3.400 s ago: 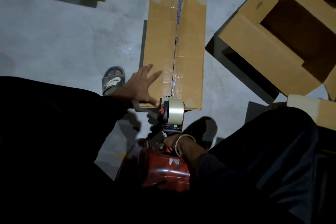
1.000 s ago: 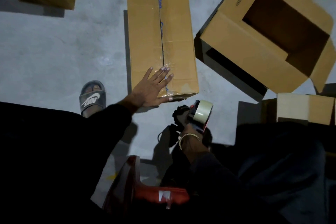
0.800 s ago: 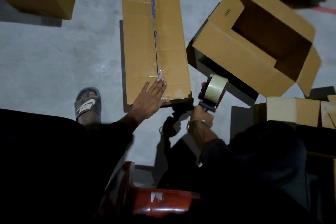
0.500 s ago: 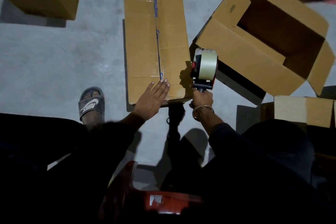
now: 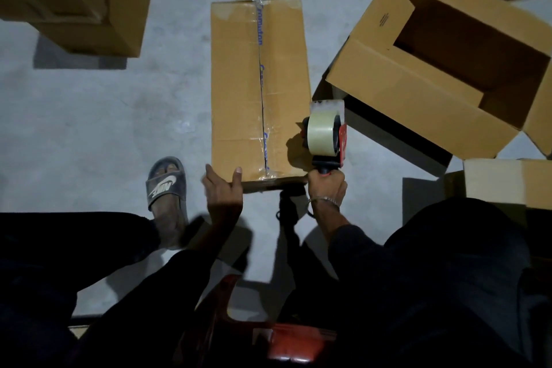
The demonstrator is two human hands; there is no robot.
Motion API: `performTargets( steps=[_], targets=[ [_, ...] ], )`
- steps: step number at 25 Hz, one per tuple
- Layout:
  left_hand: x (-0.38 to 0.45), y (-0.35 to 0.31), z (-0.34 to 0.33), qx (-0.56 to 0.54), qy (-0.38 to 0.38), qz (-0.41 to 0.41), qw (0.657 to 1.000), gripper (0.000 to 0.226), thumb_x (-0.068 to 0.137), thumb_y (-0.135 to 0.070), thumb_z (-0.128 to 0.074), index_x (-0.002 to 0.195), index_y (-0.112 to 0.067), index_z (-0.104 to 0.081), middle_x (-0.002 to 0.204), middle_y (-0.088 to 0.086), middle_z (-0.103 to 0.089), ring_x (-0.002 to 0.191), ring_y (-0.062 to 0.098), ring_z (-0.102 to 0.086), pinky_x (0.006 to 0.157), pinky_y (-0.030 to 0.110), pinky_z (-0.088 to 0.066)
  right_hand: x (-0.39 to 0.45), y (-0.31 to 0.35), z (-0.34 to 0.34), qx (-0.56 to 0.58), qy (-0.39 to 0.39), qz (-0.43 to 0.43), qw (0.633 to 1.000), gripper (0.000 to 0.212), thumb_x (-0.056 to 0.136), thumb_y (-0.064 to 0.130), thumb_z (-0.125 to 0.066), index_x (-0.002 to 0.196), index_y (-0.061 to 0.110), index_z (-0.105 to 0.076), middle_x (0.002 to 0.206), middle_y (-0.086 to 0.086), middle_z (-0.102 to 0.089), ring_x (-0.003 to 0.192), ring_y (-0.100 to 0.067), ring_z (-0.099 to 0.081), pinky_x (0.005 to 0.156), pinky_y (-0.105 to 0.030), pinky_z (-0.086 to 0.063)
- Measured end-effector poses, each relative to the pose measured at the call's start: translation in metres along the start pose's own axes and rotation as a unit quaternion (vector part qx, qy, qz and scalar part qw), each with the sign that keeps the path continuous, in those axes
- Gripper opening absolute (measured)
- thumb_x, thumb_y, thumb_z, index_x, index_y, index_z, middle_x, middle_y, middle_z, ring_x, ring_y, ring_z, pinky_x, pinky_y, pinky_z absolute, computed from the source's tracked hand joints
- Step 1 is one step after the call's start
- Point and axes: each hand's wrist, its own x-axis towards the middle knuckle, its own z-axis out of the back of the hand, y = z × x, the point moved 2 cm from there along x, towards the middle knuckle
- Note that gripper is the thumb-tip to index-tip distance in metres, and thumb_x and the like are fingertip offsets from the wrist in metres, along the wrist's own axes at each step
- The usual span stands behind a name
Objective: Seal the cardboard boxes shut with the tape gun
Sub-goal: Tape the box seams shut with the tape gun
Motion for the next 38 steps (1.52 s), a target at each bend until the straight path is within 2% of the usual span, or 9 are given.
performTargets(
  steps=[12, 18, 22, 26, 28, 29, 31, 33, 38],
  targets=[
    [0.088, 0.034, 0.048, -0.028, 0.123, -0.084, 0.988, 0.059, 0.099, -0.024, -0.066, 0.149, -0.007, -0.041, 0.141, 0.019, -0.049, 0.13, 0.035, -0.05, 0.109, 0.045, -0.042, -0.108, -0.038, -0.044, 0.097, 0.011, -0.157, 0.983, 0.046, 0.079, 0.037, -0.07, 0.107, 0.001, -0.07, 0.111, -0.026, -0.07, 0.106, -0.043, -0.064, 0.083, -0.04, -0.05],
    [0.153, 0.037, 0.086, 0.058, 0.198, -0.163, 0.965, 0.088, 0.082, -0.061, -0.058, 0.144, 0.0, -0.048, 0.14, 0.024, -0.05, 0.137, 0.039, -0.042, 0.112, 0.041, -0.035, -0.146, -0.031, -0.078, 0.123, 0.023, -0.17, 0.978, 0.043, 0.069, 0.05, -0.07, 0.083, 0.009, -0.072, 0.086, -0.011, -0.073, 0.089, -0.036, -0.069, 0.082, -0.044, -0.058],
    [0.138, 0.04, 0.092, 0.031, 0.155, -0.099, 0.982, 0.096, 0.078, -0.064, -0.072, 0.155, -0.015, -0.042, 0.15, 0.014, -0.04, 0.135, 0.033, -0.047, 0.111, 0.044, -0.042, -0.158, -0.021, -0.078, 0.137, 0.013, -0.176, 0.975, 0.037, 0.051, 0.046, -0.062, 0.074, 0.017, -0.066, 0.079, -0.015, -0.071, 0.066, -0.035, -0.067, 0.064, -0.047, -0.059],
    [0.115, 0.006, 0.106, 0.193, 0.041, -0.098, 0.975, 0.091, 0.083, -0.05, -0.081, 0.149, -0.01, -0.032, 0.133, 0.017, -0.042, 0.119, 0.039, -0.05, 0.093, 0.053, -0.048, -0.182, 0.032, -0.069, 0.244, 0.163, -0.137, 0.946, 0.027, 0.07, 0.022, -0.067, 0.09, 0.005, -0.071, 0.064, -0.012, -0.066, 0.039, -0.02, -0.043, 0.046, -0.029, -0.035],
    [0.111, -0.005, 0.109, 0.135, 0.123, -0.031, 0.983, 0.072, 0.09, -0.053, -0.072, 0.137, -0.006, -0.044, 0.125, 0.018, -0.057, 0.109, 0.043, -0.062, 0.088, 0.051, -0.054, -0.185, 0.052, -0.06, 0.251, 0.313, -0.121, 0.908, 0.023, 0.091, 0.019, -0.066, 0.106, 0.002, -0.07, 0.062, -0.01, -0.056, 0.036, -0.014, -0.034, 0.041, -0.023, -0.029],
    [0.107, -0.013, 0.109, 0.017, 0.221, 0.051, 0.974, 0.07, 0.091, -0.061, -0.067, 0.13, -0.004, -0.053, 0.116, 0.017, -0.067, 0.101, 0.041, -0.069, 0.085, 0.048, -0.057, -0.183, 0.059, -0.053, 0.238, 0.386, -0.118, 0.883, 0.023, 0.097, 0.02, -0.062, 0.111, 0.003, -0.07, 0.062, -0.007, -0.05, 0.036, -0.011, -0.03, 0.039, -0.021, -0.027],
    [0.084, -0.031, 0.114, -0.202, 0.447, 0.194, 0.85, 0.056, 0.09, -0.061, -0.063, 0.099, -0.007, -0.071, 0.089, 0.009, -0.074, 0.076, 0.028, -0.073, 0.07, 0.035, -0.06, -0.178, 0.067, -0.041, 0.183, 0.466, -0.096, 0.86, 0.025, 0.099, 0.021, -0.061, 0.113, 0.003, -0.07, 0.06, -0.005, -0.044, 0.035, -0.007, -0.025, 0.037, -0.018, -0.024],
    [0.069, -0.05, 0.129, -0.295, 0.52, 0.244, 0.764, 0.05, 0.094, -0.059, -0.057, 0.091, -0.012, -0.073, 0.085, 0.006, -0.073, 0.068, 0.02, -0.072, 0.058, 0.026, -0.059, -0.175, 0.071, -0.031, 0.138, 0.475, -0.049, 0.868, 0.026, 0.097, 0.019, -0.063, 0.108, -0.004, -0.07, 0.056, -0.007, -0.043, 0.034, -0.009, -0.025, 0.038, -0.019, -0.026],
    [0.072, -0.066, 0.172, -0.309, 0.513, 0.271, 0.753, 0.057, 0.101, -0.046, -0.057, 0.132, 0.0, -0.063, 0.11, 0.02, -0.074, 0.078, 0.025, -0.079, 0.068, 0.031, -0.066, -0.173, 0.083, -0.008, 0.12, 0.447, 0.028, 0.886, 0.032, 0.096, 0.024, -0.068, 0.093, -0.008, -0.065, 0.054, -0.011, -0.042, 0.033, -0.012, -0.026, 0.039, -0.02, -0.028]
  ],
)
